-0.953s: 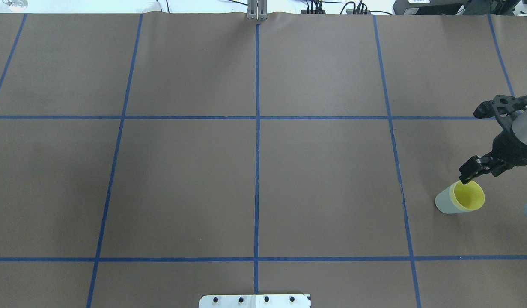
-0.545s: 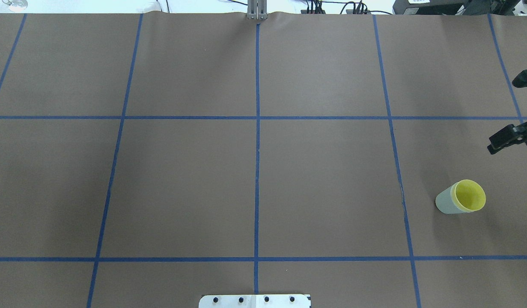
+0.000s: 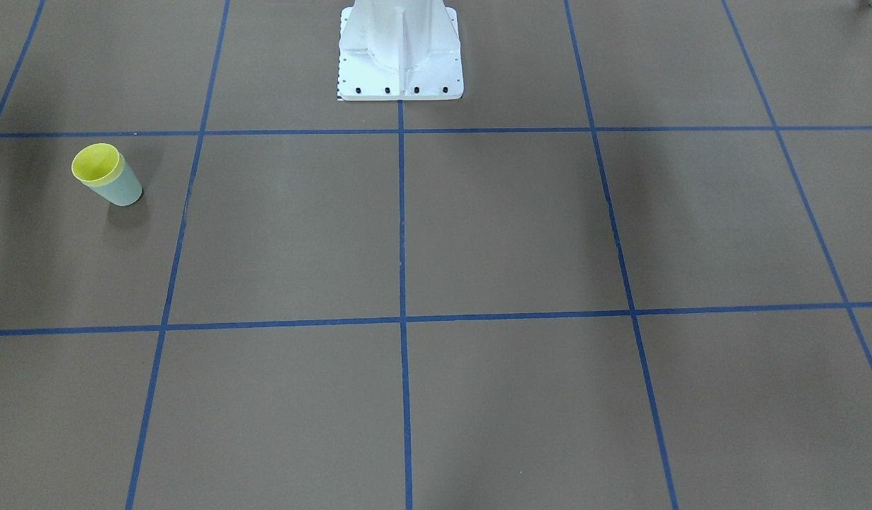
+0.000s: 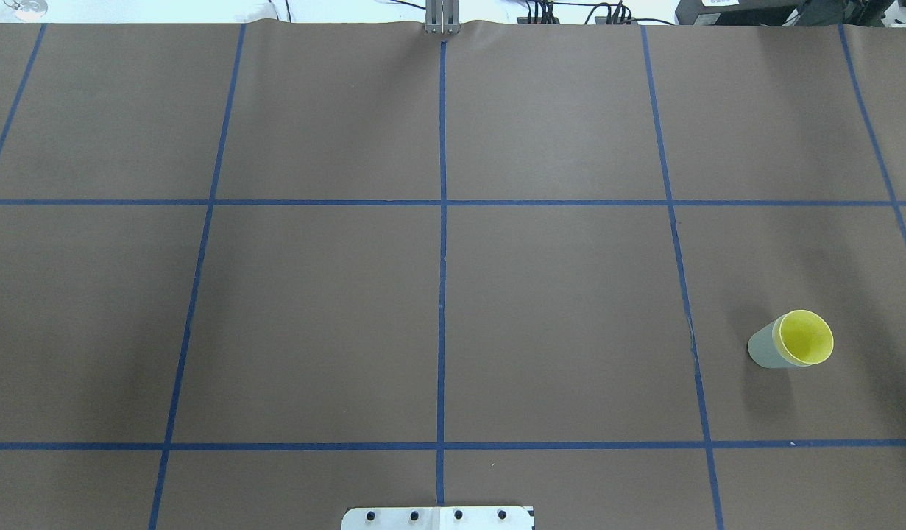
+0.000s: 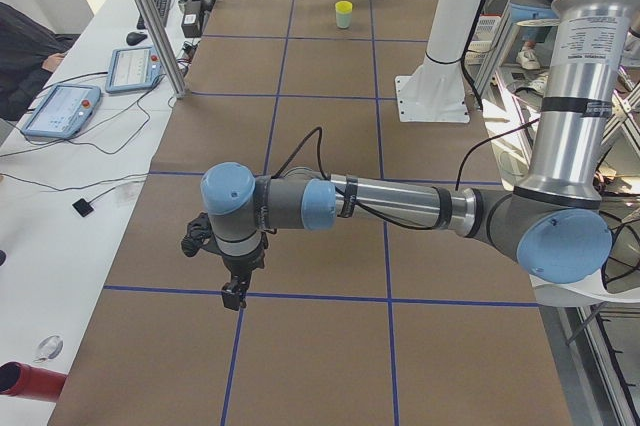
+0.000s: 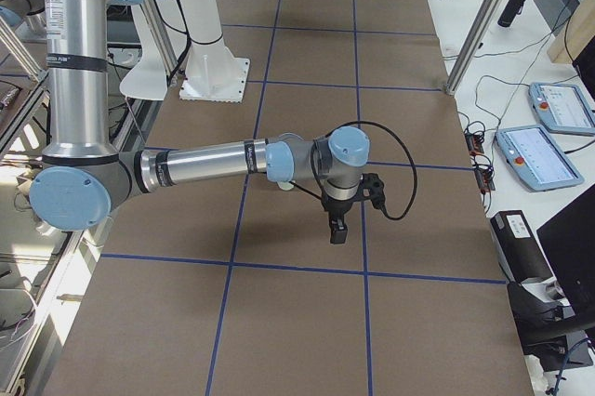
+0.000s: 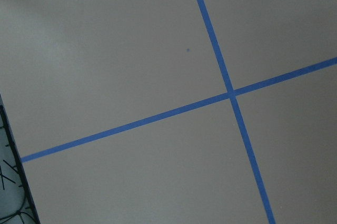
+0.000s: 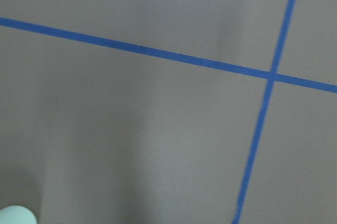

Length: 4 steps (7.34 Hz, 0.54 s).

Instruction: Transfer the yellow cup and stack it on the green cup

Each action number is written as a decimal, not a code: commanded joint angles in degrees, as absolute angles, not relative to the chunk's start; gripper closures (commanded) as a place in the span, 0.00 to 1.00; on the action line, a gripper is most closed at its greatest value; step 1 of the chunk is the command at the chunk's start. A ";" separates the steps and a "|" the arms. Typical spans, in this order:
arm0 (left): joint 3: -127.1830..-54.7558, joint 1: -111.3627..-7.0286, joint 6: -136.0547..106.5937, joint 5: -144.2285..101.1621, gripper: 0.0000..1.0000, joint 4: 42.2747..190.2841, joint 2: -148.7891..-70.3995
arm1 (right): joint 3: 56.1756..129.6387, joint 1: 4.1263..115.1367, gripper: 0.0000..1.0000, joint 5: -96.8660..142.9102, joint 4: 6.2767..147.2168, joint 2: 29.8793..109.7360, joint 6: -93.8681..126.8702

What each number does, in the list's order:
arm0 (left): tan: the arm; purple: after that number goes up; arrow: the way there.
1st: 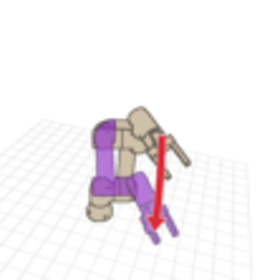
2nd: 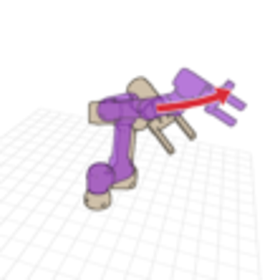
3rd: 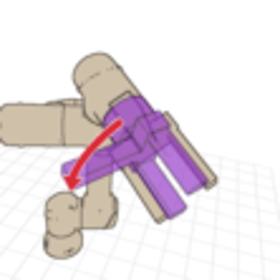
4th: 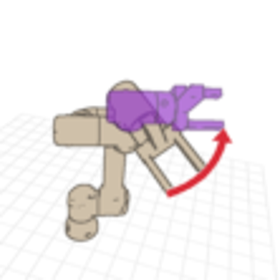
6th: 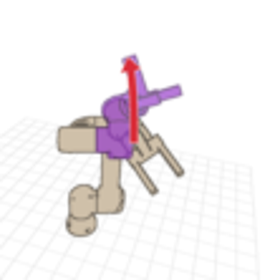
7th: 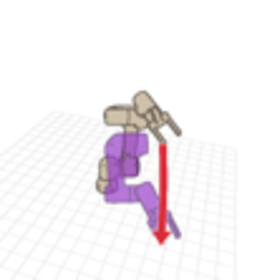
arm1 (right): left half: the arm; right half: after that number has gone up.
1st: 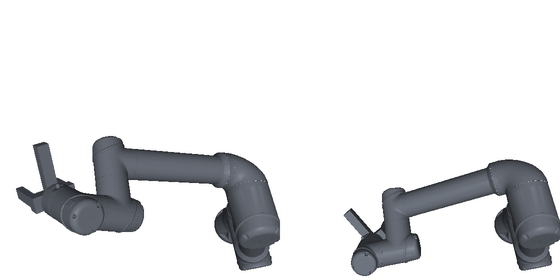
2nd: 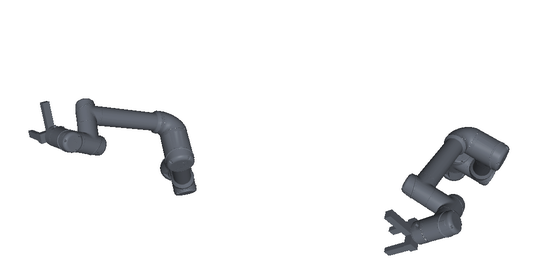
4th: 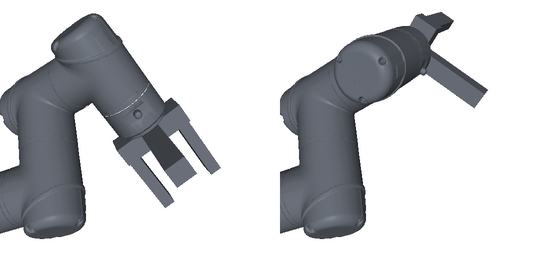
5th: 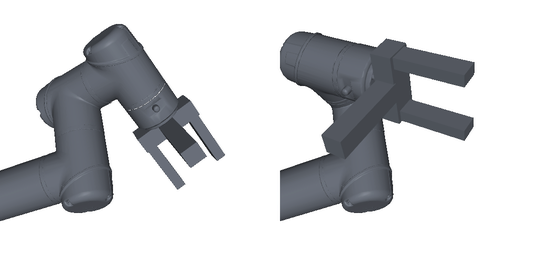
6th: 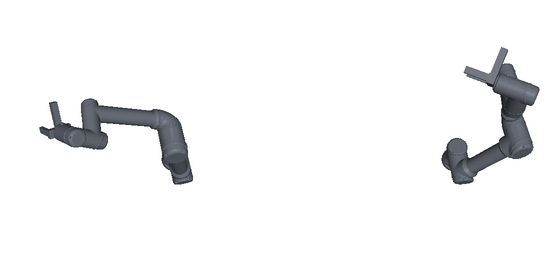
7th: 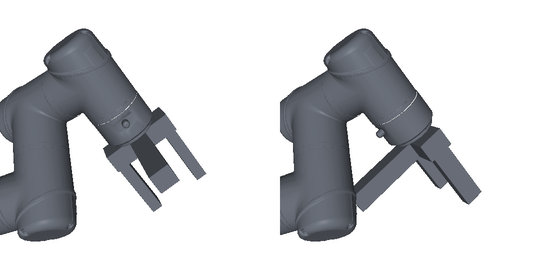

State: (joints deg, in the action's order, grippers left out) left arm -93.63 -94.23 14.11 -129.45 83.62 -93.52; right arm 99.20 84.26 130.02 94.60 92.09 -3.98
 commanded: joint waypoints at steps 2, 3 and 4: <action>-98.09 -94.13 10.03 -130.34 0.00 86.13 -87.19 | 93.09 89.11 0.00 130.17 94.57 92.20 -9.66; -98.17 -94.13 9.76 -130.34 0.00 86.13 -86.93 | 93.16 89.56 0.00 132.34 94.66 91.59 -9.15; -98.09 -94.13 9.58 -130.52 0.00 86.13 -86.75 | 93.51 89.82 0.00 134.80 94.66 91.15 -8.27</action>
